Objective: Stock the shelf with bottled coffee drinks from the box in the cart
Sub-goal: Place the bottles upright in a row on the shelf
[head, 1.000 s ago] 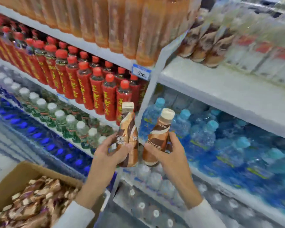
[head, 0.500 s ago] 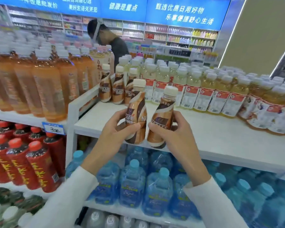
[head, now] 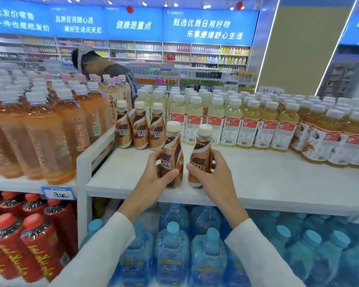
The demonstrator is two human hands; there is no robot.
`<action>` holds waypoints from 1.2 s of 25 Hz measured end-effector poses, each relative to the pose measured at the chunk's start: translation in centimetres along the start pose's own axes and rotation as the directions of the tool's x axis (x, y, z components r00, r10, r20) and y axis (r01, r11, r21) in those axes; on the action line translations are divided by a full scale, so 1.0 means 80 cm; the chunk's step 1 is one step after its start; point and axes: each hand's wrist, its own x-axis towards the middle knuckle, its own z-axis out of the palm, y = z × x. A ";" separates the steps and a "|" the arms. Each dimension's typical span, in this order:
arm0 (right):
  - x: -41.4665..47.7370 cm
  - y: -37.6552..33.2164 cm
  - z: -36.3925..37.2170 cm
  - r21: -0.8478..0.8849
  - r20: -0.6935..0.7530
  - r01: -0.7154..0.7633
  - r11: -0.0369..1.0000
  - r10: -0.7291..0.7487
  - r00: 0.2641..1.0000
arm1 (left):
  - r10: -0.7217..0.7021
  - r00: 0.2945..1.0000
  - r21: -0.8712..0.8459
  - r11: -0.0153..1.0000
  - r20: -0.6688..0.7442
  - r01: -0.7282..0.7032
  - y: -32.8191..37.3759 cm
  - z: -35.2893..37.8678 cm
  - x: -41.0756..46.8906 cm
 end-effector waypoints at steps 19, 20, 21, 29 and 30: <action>-0.013 0.018 -0.011 -0.073 0.098 -0.030 0.997 0.037 0.994 | 0.087 0.968 0.234 0.972 -0.235 -0.030 0.004 0.022 -0.004; -0.012 0.018 -0.013 -0.065 0.119 -0.037 0.997 0.044 0.992 | 0.088 0.966 0.230 0.973 -0.244 -0.030 0.006 0.024 -0.004; -0.011 0.018 -0.014 -0.059 0.136 -0.041 0.997 0.049 0.989 | 0.089 0.965 0.233 0.972 -0.247 -0.030 0.007 0.024 -0.005; -0.030 0.015 -0.010 -0.001 -0.054 -0.033 0.999 0.033 0.998 | 0.094 0.954 0.241 0.970 -0.286 -0.024 0.010 0.021 -0.009; -0.030 0.016 -0.009 0.004 -0.059 -0.027 1.000 0.028 0.998 | 0.111 0.946 0.248 0.968 -0.304 -0.034 0.009 0.023 -0.010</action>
